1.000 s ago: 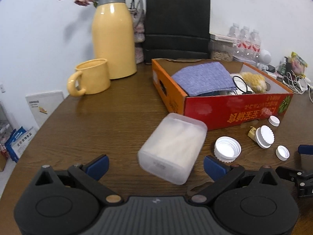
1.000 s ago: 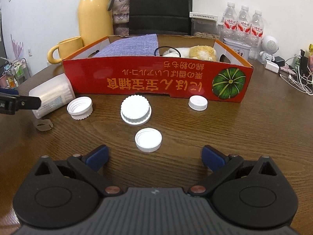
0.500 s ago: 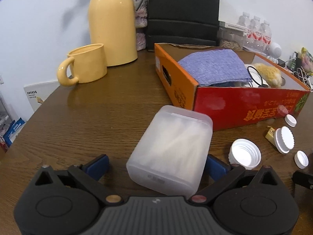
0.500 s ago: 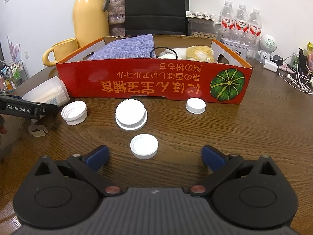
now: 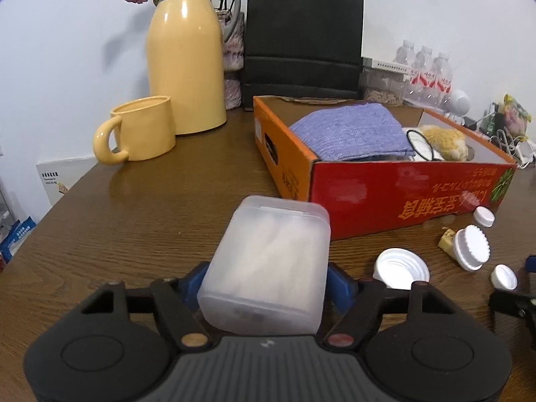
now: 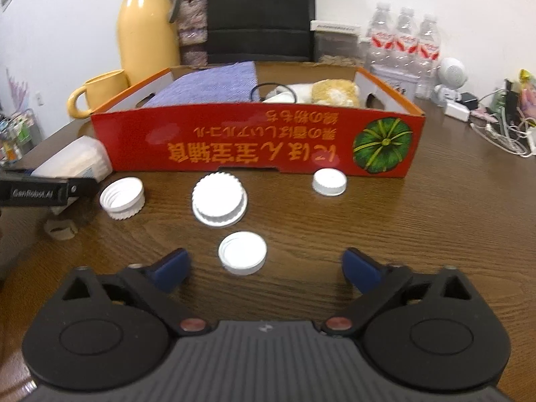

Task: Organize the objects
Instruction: 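Grasp the clear cotton-swab box with the left tool while the right tool grasps a small white cap, then carry the swab box and cap into the box and open both tools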

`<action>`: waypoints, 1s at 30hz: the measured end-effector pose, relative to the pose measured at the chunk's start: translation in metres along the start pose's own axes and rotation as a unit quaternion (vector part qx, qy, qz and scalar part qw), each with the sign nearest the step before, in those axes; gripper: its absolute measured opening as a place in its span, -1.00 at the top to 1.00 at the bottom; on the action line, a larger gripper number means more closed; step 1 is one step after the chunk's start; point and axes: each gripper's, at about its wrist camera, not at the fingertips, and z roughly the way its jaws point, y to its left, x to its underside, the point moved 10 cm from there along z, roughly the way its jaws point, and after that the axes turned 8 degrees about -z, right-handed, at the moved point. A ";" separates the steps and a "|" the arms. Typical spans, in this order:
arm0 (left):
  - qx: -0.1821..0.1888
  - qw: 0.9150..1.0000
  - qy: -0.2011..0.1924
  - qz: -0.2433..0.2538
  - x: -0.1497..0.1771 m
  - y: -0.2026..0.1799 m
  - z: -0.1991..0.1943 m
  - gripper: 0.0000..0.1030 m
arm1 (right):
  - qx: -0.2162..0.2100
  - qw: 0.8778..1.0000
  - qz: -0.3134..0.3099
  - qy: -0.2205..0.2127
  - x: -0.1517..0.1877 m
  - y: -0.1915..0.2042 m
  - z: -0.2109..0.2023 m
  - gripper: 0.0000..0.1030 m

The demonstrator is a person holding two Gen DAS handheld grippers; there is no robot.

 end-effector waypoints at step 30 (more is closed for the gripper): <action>0.008 0.995 -0.099 -0.029 -0.031 -0.015 -0.071 -0.23 | -0.028 0.994 -0.001 -0.108 -0.029 0.002 -0.038 0.44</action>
